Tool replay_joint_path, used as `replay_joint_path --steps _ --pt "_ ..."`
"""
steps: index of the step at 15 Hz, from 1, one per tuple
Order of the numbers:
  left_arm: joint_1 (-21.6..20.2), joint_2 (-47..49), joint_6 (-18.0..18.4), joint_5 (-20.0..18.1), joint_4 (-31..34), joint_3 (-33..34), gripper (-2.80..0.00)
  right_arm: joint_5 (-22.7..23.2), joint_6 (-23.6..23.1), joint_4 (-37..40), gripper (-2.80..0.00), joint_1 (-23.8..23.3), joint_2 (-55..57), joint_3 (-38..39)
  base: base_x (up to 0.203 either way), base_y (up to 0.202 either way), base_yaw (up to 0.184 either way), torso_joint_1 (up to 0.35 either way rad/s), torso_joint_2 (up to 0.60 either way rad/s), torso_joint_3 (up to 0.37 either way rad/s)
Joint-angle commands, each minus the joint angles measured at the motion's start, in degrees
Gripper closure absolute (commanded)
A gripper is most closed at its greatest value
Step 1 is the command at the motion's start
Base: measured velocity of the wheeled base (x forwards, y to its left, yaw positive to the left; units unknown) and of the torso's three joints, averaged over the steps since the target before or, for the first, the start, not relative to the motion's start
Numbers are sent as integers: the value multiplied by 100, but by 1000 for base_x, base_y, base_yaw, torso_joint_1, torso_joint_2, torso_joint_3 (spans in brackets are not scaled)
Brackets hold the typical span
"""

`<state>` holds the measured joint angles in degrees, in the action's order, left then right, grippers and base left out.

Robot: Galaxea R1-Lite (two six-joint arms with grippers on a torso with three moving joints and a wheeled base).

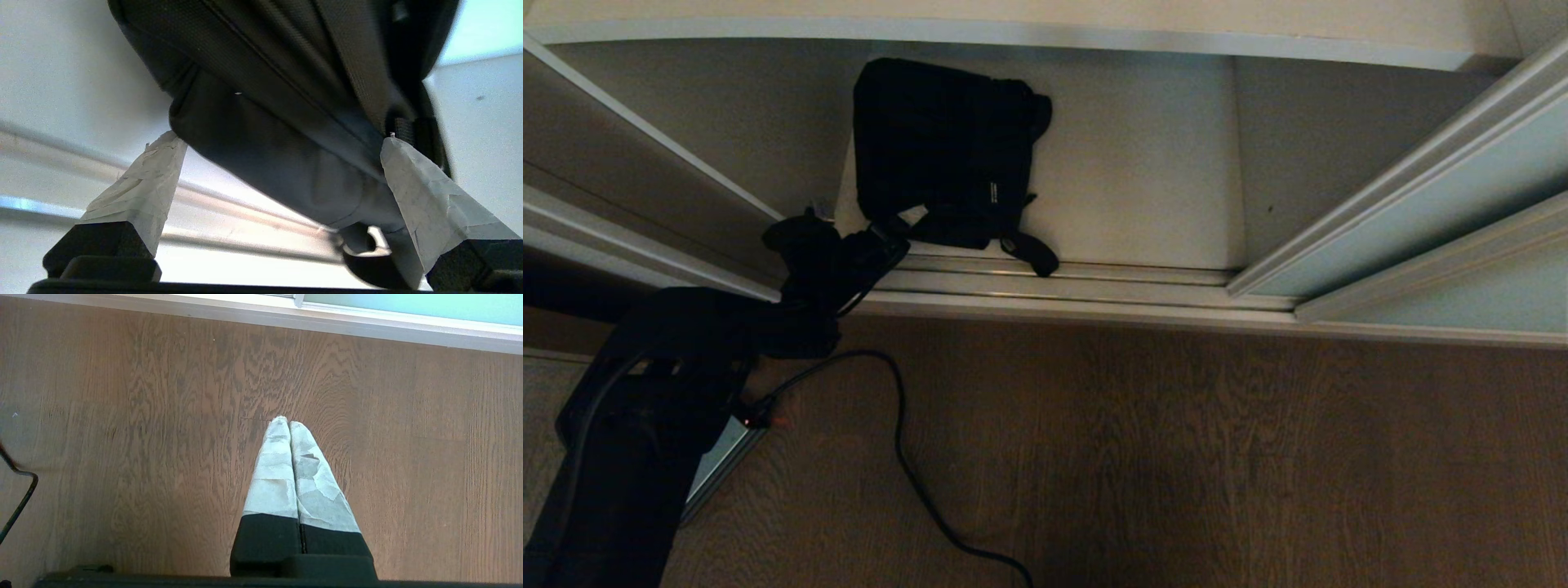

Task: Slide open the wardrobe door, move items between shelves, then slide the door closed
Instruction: Place the bag on the higher shelf

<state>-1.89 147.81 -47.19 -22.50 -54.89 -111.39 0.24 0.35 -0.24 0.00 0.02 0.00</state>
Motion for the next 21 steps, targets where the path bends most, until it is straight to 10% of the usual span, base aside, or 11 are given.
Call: replay_joint_path --steps 1,9,10,21 --pt "-11 104 -32 -26 -93 -58 -280 2 0 -2 0 0 -20 0 0 0 0 0 0 0" --pt "-4 301 34 35 -122 -67 -280 2 0 -2 0 0 -11 2 0 0 0 0 0 0" --pt "-4 301 26 44 -191 -67 0 2 0 -2 0 0 -20 2 0 0 0 0 0 0" --pt "4 266 -54 -70 -505 -163 0 2 0 -2 0 0 -11 0 0 0 0 0 0 0"
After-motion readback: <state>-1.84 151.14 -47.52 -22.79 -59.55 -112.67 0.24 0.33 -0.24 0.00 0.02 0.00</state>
